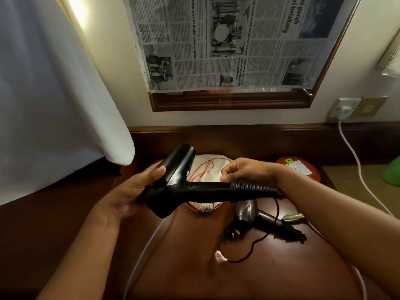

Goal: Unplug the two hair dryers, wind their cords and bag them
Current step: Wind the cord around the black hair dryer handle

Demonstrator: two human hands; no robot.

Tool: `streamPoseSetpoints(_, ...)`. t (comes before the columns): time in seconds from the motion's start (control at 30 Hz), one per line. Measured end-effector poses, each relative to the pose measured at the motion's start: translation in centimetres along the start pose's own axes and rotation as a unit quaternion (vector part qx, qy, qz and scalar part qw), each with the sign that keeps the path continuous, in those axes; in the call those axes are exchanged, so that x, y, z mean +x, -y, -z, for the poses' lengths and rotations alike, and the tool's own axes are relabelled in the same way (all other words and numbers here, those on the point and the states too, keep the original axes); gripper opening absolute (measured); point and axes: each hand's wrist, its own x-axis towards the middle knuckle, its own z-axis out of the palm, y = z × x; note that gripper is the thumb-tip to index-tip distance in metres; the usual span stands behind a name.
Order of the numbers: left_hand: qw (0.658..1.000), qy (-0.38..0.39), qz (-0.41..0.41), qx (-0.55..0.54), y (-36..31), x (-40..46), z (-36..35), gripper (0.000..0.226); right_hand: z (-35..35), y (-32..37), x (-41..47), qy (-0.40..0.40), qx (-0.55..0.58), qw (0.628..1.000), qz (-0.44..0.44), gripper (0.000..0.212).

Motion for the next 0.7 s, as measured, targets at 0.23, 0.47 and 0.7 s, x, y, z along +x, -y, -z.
streamPoseSetpoints(0.23, 0.996, -0.058, -0.002, 0.062, 0.8, 0.4, -0.7, 0.094, 0.6, 2.1, -1.1, -0.023, -0.188, 0.982, -0.009, 0.024)
streamPoseSetpoints(0.47, 0.978, -0.138, -0.031, 0.15, 2.1, 1.2, -1.8, 0.08, 0.0, 2.7, -1.6, -0.052, -0.365, 0.928, -0.061, 0.033)
streamPoseSetpoints(0.7, 0.956, -0.221, -0.086, 0.171, 2.4, 2.3, -3.0, 0.054, -0.7, 1.6, -1.8, -0.066, -0.557, 0.826, -0.055, 0.02)
